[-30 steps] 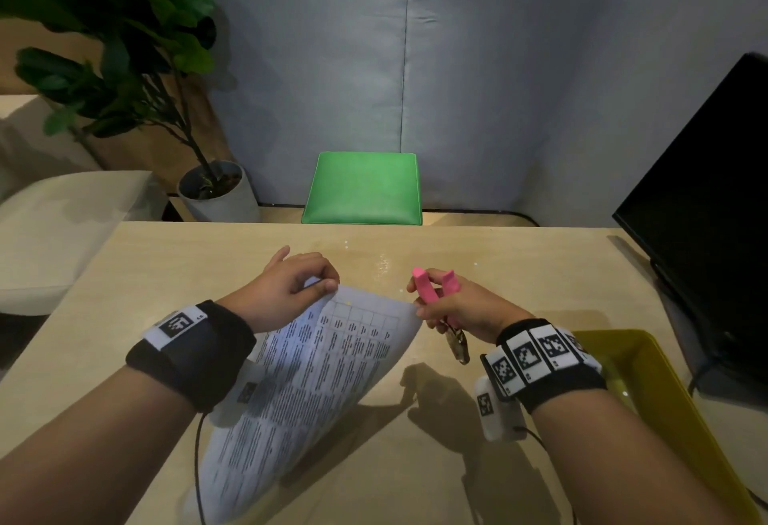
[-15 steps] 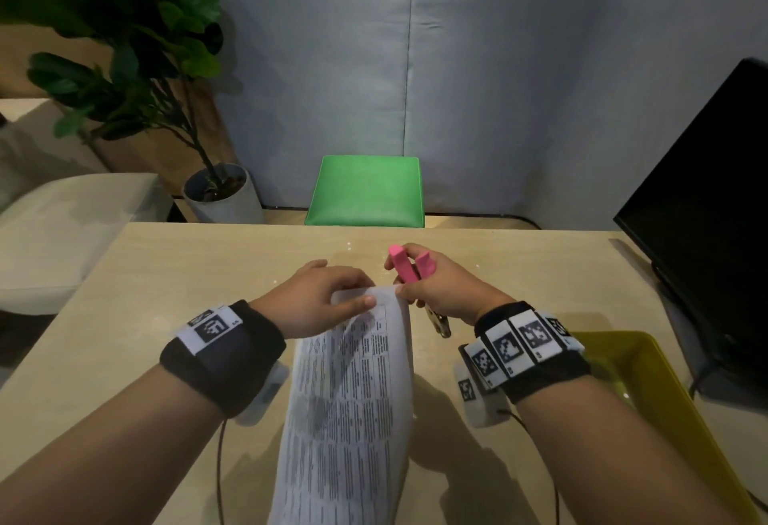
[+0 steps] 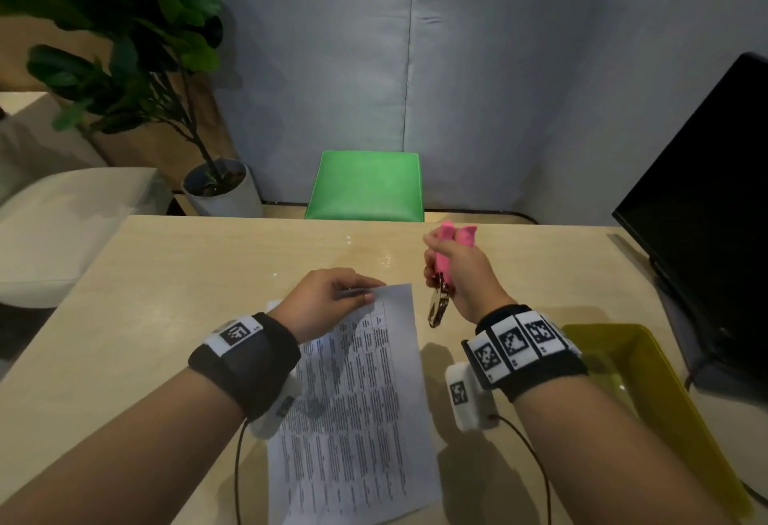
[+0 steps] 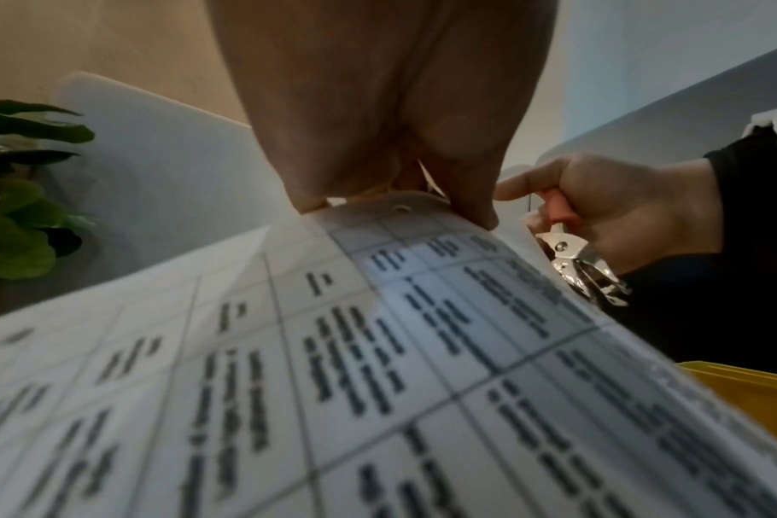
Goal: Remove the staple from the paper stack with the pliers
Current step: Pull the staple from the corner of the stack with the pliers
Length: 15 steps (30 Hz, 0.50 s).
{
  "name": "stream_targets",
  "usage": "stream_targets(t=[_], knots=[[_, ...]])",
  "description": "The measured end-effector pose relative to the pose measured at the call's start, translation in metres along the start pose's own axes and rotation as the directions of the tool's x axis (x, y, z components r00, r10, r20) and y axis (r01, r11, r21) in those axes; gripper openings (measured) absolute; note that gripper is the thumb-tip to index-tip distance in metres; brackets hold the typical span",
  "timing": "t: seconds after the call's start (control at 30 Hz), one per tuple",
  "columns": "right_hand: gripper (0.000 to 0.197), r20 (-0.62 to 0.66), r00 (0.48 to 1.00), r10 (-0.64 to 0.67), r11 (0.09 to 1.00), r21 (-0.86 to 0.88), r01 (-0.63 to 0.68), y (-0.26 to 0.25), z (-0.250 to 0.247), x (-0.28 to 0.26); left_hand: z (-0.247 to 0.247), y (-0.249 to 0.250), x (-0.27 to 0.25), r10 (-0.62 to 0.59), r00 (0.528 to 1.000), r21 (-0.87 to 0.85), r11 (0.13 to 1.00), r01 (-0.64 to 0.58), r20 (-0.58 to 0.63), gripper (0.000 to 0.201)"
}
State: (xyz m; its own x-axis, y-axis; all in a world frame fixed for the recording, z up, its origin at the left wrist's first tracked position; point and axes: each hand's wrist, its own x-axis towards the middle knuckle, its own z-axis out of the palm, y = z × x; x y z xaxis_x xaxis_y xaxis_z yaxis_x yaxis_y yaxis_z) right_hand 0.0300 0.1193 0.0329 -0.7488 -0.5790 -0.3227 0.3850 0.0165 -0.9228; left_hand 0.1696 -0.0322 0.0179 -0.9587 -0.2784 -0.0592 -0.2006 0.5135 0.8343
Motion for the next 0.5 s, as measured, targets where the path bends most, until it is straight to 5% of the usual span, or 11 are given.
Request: stream_targets(t=[0.2,0.5], knots=[[0.008,-0.125,0.989,-0.081,0.937,0.327,0.118,-0.022,0.004,0.002,-0.001,0.004,0.003,0.018,1.0,0.036,0.999,-0.019,0.011,0.023],[0.014,-0.173,0.981,-0.092,0.907,0.392,0.154,-0.016,0.009,0.005,0.003,0.001,0.005,0.023,1.0,0.042,0.999,-0.023,0.003,0.026]])
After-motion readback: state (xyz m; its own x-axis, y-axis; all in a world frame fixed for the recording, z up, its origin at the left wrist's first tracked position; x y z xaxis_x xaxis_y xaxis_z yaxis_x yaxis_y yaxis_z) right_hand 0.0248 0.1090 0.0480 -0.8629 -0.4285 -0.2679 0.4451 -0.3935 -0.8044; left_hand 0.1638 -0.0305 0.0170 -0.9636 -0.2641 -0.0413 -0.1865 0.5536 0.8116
